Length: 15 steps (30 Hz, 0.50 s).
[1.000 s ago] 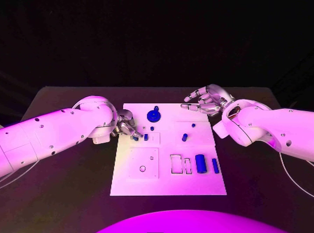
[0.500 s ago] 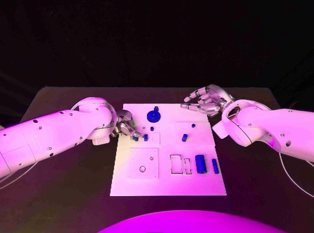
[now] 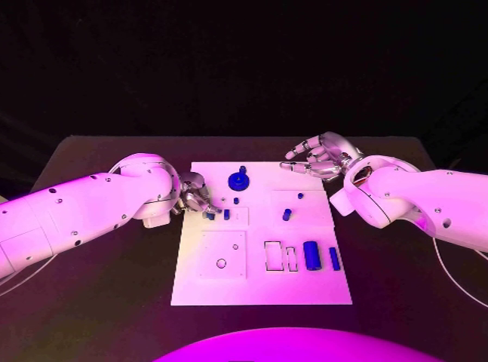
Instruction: Assemble the parts on the task board
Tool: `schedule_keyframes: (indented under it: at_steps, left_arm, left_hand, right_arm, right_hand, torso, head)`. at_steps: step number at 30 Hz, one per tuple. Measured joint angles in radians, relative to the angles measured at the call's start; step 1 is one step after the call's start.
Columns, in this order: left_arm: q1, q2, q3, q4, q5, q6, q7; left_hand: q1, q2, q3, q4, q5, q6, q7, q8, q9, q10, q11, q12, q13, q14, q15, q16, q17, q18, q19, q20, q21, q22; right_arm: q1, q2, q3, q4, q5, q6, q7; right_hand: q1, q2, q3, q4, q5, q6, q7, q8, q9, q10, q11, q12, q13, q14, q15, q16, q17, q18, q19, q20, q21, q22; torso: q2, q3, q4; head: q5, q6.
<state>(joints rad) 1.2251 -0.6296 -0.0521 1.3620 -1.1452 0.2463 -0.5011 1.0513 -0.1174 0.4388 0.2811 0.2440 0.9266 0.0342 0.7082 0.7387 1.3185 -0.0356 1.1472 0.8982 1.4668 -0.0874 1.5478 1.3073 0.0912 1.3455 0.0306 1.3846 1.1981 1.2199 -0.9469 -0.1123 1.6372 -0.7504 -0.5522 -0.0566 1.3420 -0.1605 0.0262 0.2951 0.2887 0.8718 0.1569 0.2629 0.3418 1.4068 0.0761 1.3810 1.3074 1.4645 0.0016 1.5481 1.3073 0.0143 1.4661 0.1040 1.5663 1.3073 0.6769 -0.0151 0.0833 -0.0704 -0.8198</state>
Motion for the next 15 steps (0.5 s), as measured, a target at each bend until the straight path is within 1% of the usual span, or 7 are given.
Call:
schedule_keyframes:
  at_steps: [3, 5, 7, 8, 11, 14, 15]
  left_arm:
    - [0.0, -0.001, 0.0, 0.001, 0.004, -0.001, 0.0]
    - [0.0, -0.002, 0.0, 0.002, 0.007, -0.002, 0.0]
    - [0.0, -0.002, 0.0, 0.002, 0.009, -0.002, 0.0]
    - [0.0, -0.002, 0.0, 0.003, 0.01, -0.003, 0.0]
    - [0.0, -0.003, 0.0, 0.004, 0.013, -0.005, 0.0]
    - [0.0, -0.003, 0.0, 0.004, 0.016, -0.006, 0.0]
    - [0.0, -0.003, 0.0, 0.004, 0.017, -0.007, -0.001]
  left_hand:
    - [0.028, 0.001, 0.045, -0.004, 0.0, 0.0, 0.0, -0.004, 0.0, 0.0, 0.0, 0.001, 0.0, 0.0, 0.0, 0.0, 0.0, 0.0, 0.0, 0.0, 0.0, 0.001]
    - [0.038, -0.01, 0.096, -0.011, 0.0, 0.001, 0.001, -0.006, 0.001, 0.0, 0.0, 0.004, 0.0, 0.0, 0.0, 0.0, 0.0, 0.0, 0.0, 0.0, 0.0, 0.002]
    - [0.042, -0.014, 0.132, -0.016, 0.0, 0.002, 0.001, -0.01, 0.003, 0.0, 0.0, 0.004, 0.0, 0.0, 0.0, 0.0, 0.0, 0.0, 0.0, 0.0, 0.0, 0.002]
    - [0.038, -0.024, 0.154, -0.021, -0.001, 0.002, 0.001, -0.01, 0.005, 0.0, 0.0, 0.004, 0.0, 0.0, 0.0, 0.0, 0.0, 0.0, 0.0, 0.0, 0.0, 0.002]
    - [0.029, -0.037, 0.193, -0.03, -0.001, 0.003, 0.003, -0.01, 0.009, 0.004, -0.004, 0.004, 0.0, 0.0, 0.0, 0.0, 0.0, 0.0, 0.0, 0.0, 0.0, 0.004]
    - [0.029, -0.037, 0.205, -0.037, -0.001, 0.001, 0.001, -0.005, 0.009, 0.004, -0.004, 0.004, 0.0, 0.0, 0.0, 0.0, 0.0, 0.0, 0.0, 0.0, 0.0, 0.004]
    - [0.019, -0.046, 0.214, -0.035, -0.001, 0.001, 0.001, -0.005, 0.011, 0.004, -0.004, 0.009, 0.0, 0.0, 0.0, 0.0, 0.0, 0.0, 0.002, -0.002, 0.0, 0.005]
  right_arm:
    - [0.0, 0.0, 0.0, 0.0, 0.0, 0.0, 0.0]
    - [0.0, 0.0, 0.0, -0.001, 0.0, 0.0, 0.0]
    - [0.0, 0.0, 0.0, -0.001, 0.0, 0.0, -0.001]
    - [0.0, 0.0, 0.0, -0.001, 0.0, 0.0, -0.001]
    - [-0.001, 0.0, 0.0, -0.002, 0.0, 0.001, -0.001]
    - [-0.001, 0.001, 0.0, -0.002, 0.0, 0.001, -0.001]
    - [-0.001, 0.001, 0.0, -0.002, 0.0, 0.001, -0.001]
  right_hand:
    - [0.0, 0.0, 0.0, 0.0, 0.0, 0.0, 0.0, 0.0, 0.0, 0.0, 0.0, 0.0, 0.0, 0.0, 0.0, 0.0, 0.0, 0.0, 0.0, 0.0, 0.0, 0.0]
    - [0.0, 0.0, 0.0, 0.0, 0.0, 0.0, 0.0, 0.0, 0.0, 0.0, 0.0, 0.0, 0.0, 0.0, 0.0, 0.0, 0.0, 0.0, 0.0, 0.0, 0.0, 0.0]
    - [0.0, 0.0, 0.0, 0.0, 0.0, 0.0, 0.0, 0.0, 0.0, 0.0, 0.0, 0.0, 0.0, 0.0, 0.0, 0.0, 0.0, 0.0, 0.0, 0.0, 0.0, 0.0]
    - [0.0, 0.0, 0.0, 0.0, 0.0, 0.0, 0.0, 0.0, 0.0, 0.0, 0.0, 0.0, 0.0, 0.0, 0.0, 0.0, 0.0, 0.0, 0.0, 0.0, 0.0, 0.0]
    - [0.0, 0.0, 0.0, 0.0, 0.0, 0.0, 0.0, 0.0, 0.0, 0.0, 0.0, 0.0, 0.0, 0.0, 0.0, 0.0, 0.001, 0.0, 0.0, 0.0, 0.0, 0.001]
    - [0.0, 0.0, 0.0, 0.0, 0.0, 0.0, 0.0, 0.0, 0.0, 0.0, 0.0, 0.0, 0.0, 0.0, 0.0, 0.0, 0.001, 0.0, 0.0, 0.0, 0.0, 0.001]
    - [0.0, 0.0, 0.0, 0.0, 0.0, 0.0, 0.0, 0.0, 0.0, 0.0, 0.0, 0.0, 0.0, 0.0, 0.0, 0.0, 0.001, 0.0, 0.0, 0.0, 0.0, 0.001]
  torso:
    - [0.0, 0.0, 0.0]
    - [0.0, 0.0001, 0.0]
    - [0.0, 0.0001, 0.0]
    - [0.0, 0.0001, 0.0]
    - [0.0, -0.0001, 0.0]
    - [0.001, -0.0003, 0.0004]
    - [0.001, -0.0003, 0.0004]
  head:
    - [0.001, 0.0]
    - [0.001, 0.0]
    - [0.001, 0.0]
    - [0.001, 0.0]
    - [0.001, -0.001]
    - [0.0, -0.002]
    - [0.0, -0.002]
